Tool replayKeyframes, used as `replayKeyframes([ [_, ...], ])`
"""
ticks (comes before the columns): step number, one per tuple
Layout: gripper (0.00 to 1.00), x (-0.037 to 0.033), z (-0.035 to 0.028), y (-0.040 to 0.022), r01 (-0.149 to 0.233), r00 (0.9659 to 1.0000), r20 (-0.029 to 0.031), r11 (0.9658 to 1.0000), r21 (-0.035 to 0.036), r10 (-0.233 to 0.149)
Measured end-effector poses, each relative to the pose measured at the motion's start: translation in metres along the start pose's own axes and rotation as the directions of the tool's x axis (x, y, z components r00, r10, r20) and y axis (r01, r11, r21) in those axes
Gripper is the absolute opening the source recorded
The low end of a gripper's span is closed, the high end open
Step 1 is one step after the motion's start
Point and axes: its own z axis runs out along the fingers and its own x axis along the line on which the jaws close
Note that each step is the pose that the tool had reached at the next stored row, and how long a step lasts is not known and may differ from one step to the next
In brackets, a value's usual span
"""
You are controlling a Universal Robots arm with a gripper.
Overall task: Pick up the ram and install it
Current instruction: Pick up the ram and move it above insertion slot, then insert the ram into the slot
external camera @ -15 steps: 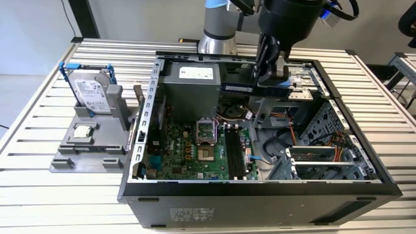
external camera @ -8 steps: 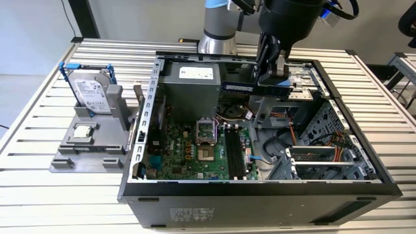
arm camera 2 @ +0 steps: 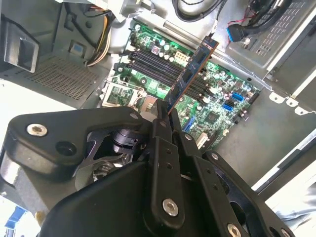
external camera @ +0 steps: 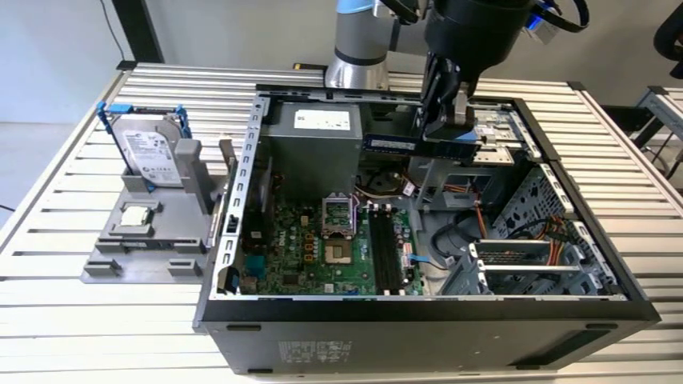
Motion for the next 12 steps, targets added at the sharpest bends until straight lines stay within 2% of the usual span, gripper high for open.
replayKeyframes([
  [3,0.0,0.0,0.0,0.0,-0.007,1.0,0.0002,1.0,0.0001,0.007],
  [7,0.0,0.0,0.0,0.0,-0.049,0.9988,0.0018,0.9988,0.0013,0.049],
  [12,0.0,0.0,0.0,0.0,-0.118,0.993,0.0045,0.993,0.0029,0.118],
])
